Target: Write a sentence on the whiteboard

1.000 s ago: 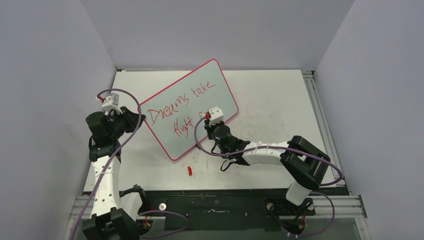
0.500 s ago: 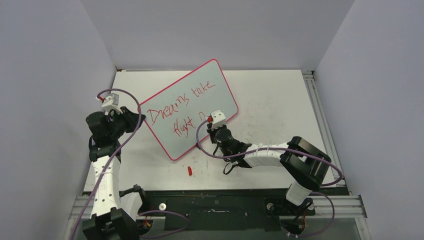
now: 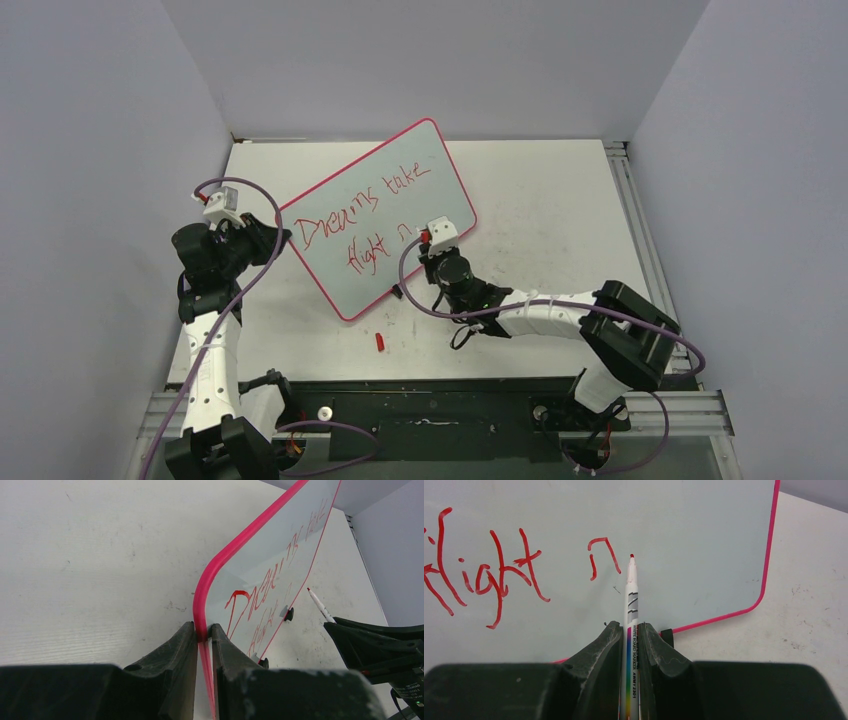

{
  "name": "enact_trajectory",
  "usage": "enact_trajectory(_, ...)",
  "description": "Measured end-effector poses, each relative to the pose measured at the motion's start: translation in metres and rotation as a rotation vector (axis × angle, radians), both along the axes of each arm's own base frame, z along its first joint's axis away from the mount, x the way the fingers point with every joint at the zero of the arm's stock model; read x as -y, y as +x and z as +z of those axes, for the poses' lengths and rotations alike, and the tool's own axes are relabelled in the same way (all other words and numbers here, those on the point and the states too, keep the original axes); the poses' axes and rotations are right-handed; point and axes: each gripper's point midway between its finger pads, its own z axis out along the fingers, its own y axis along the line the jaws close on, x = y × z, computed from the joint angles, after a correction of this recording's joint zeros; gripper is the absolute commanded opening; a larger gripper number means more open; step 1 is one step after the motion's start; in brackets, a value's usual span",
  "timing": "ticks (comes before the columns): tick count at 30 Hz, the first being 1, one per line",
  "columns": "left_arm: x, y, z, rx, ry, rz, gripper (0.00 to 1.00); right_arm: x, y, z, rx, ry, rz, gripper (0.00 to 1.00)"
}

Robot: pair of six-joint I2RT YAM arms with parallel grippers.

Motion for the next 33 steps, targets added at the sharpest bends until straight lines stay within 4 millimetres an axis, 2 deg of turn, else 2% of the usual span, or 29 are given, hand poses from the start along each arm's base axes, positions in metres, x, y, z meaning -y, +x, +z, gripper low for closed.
enact_trajectory(10,0.0,0.0,0.0,0.0,0.0,0.0,0.13,-0.003,0.014,0.009,0.021,-0.005,0.005,0.05)
enact_trajectory(17,0.0,0.0,0.0,0.0,0.0,0.0,0.13,-0.004,0.019,-0.005,0.0,-0.027,0.011,0.05)
enact_trajectory(28,0.0,0.0,0.0,0.0,0.0,0.0,0.13,-0.003,0.024,-0.004,0.0,-0.022,0.009,0.05)
enact_trajectory(33,0.0,0.0,0.0,0.0,0.0,0.0,0.13,-0.005,0.028,-0.01,-0.009,-0.032,0.01,0.05)
